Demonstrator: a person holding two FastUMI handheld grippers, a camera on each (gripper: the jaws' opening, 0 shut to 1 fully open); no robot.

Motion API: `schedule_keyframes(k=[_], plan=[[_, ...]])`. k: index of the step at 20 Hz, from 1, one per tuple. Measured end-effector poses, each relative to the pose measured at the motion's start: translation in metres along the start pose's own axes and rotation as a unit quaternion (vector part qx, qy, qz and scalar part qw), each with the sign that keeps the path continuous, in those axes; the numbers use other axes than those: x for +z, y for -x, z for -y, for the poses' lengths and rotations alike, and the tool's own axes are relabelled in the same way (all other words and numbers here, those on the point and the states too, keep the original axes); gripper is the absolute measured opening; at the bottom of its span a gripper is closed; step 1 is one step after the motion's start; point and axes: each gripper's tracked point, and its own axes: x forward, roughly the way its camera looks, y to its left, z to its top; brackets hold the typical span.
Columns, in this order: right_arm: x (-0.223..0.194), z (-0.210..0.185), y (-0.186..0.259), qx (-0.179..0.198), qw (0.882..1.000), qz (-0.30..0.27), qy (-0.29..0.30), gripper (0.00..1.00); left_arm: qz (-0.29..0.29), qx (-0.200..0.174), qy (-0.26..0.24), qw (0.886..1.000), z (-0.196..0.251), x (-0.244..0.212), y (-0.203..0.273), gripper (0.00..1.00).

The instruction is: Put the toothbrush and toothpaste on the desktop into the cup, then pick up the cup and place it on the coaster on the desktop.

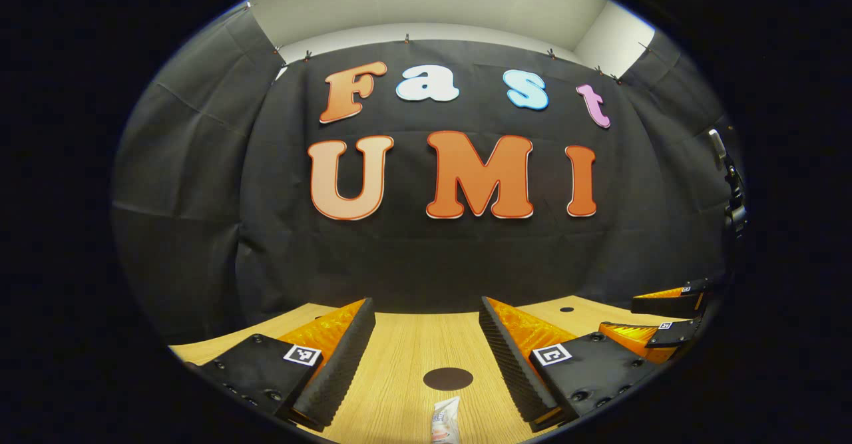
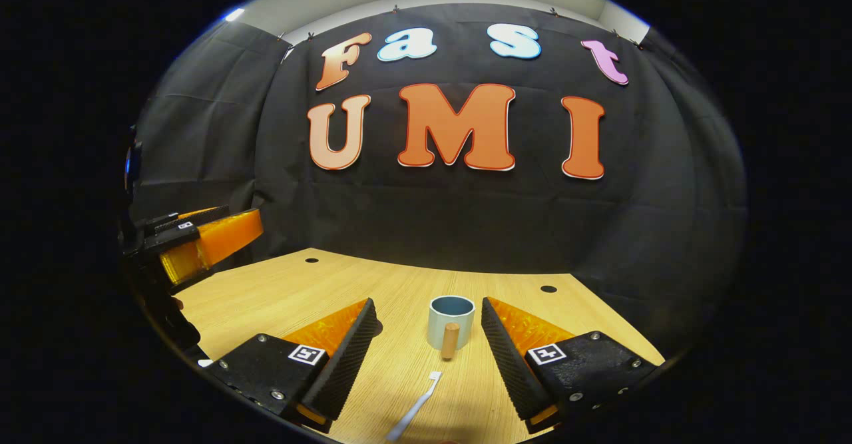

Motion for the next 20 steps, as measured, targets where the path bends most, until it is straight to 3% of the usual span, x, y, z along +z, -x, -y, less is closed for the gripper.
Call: schedule_keyframes(k=[4,6,12,20], plan=[[-0.021,0.013,-0.011,-0.010,0.999,-0.043,0.011,0.93,-0.050,-0.006,-0.013,0.999,0.001,-0.029,-0.016,1.00],[-0.030,0.016,-0.014,-0.008,0.998,-0.066,0.008,0.93,-0.087,-0.026,-0.018,0.996,0.010,-0.050,-0.022,0.99],[-0.068,0.017,-0.022,-0.006,0.990,-0.139,0.003,0.90,-0.199,-0.049,-0.021,0.979,0.012,-0.120,-0.026,0.99],[-0.115,0.003,-0.025,0.012,0.974,-0.226,-0.017,0.87,-0.289,-0.056,-0.039,0.955,0.003,-0.176,-0.022,1.00]])
